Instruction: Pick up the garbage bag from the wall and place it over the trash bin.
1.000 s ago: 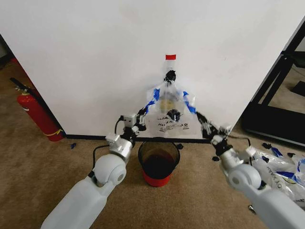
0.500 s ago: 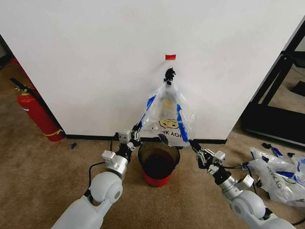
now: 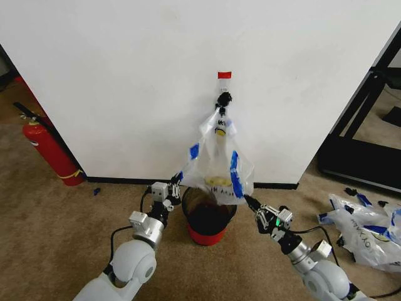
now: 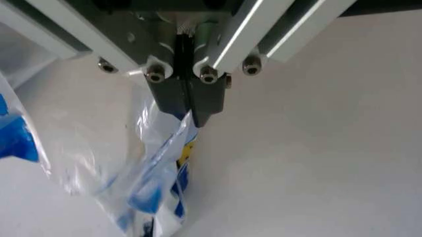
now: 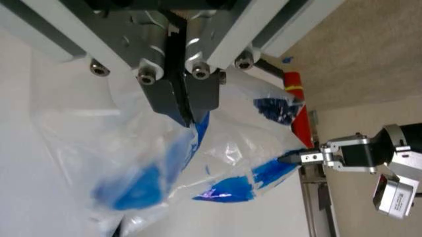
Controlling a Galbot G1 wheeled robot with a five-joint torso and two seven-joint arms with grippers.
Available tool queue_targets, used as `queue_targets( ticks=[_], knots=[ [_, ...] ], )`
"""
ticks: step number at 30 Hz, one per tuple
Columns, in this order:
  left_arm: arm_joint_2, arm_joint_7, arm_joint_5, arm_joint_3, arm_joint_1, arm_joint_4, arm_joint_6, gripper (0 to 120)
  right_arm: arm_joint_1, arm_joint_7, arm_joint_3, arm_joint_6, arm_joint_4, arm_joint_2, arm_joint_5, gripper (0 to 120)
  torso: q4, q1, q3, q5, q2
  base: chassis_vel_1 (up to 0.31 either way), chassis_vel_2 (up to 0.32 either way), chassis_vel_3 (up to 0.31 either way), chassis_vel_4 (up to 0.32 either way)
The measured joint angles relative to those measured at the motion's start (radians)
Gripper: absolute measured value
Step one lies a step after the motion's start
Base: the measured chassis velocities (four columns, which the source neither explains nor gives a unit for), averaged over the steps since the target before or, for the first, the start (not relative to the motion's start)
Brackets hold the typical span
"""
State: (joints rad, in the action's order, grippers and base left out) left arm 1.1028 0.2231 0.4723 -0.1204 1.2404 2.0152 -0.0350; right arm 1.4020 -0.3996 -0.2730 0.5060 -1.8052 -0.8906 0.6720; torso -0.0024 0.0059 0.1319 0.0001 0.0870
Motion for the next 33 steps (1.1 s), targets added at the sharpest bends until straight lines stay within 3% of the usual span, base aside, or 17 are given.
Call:
queue_targets(
  ticks=[10, 14, 18, 22, 33],
  knots=[
    [-0.019, -0.001, -0.005, -0.097, 0.038, 0.159, 0.008, 0, -0.067, 0.02, -0.035, 0.0, -0.135, 0.04, 0.059, 0, 0.0001, 0.0, 0.0, -0.0001, 0.0, 0.0, 0.0, 0.0, 0.0],
    [-0.019, 0.007, 0.019, -0.161, 0.082, 0.272, 0.042, 0, -0.127, 0.026, -0.035, -0.027, -0.204, 0.058, 0.075, 0, 0.0004, 0.0, 0.0, -0.0001, 0.0, 0.0, 0.0, 0.0, 0.0],
    [0.0, 0.024, 0.023, -0.187, 0.105, 0.322, 0.079, 0, -0.163, 0.029, -0.031, -0.045, -0.238, 0.064, 0.088, 0, 0.0003, 0.0, 0.0, -0.0003, 0.0, 0.0, 0.0, 0.0, 0.0],
    [0.028, 0.044, 0.026, -0.185, 0.112, 0.325, 0.098, 0, -0.172, 0.03, -0.022, -0.042, -0.213, 0.05, 0.082, 0, 0.0002, 0.0, 0.0, -0.0002, 0.0, 0.0, 0.0, 0.0, 0.0],
    [0.126, 0.042, 0.022, -0.134, 0.139, 0.191, 0.026, 0, -0.195, -0.018, -0.002, 0.036, -0.01, -0.026, -0.007, 0, 0.0, 0.0, 0.0, 0.0002, 0.0, 0.0, 0.0, 0.0, 0.0]
  ],
)
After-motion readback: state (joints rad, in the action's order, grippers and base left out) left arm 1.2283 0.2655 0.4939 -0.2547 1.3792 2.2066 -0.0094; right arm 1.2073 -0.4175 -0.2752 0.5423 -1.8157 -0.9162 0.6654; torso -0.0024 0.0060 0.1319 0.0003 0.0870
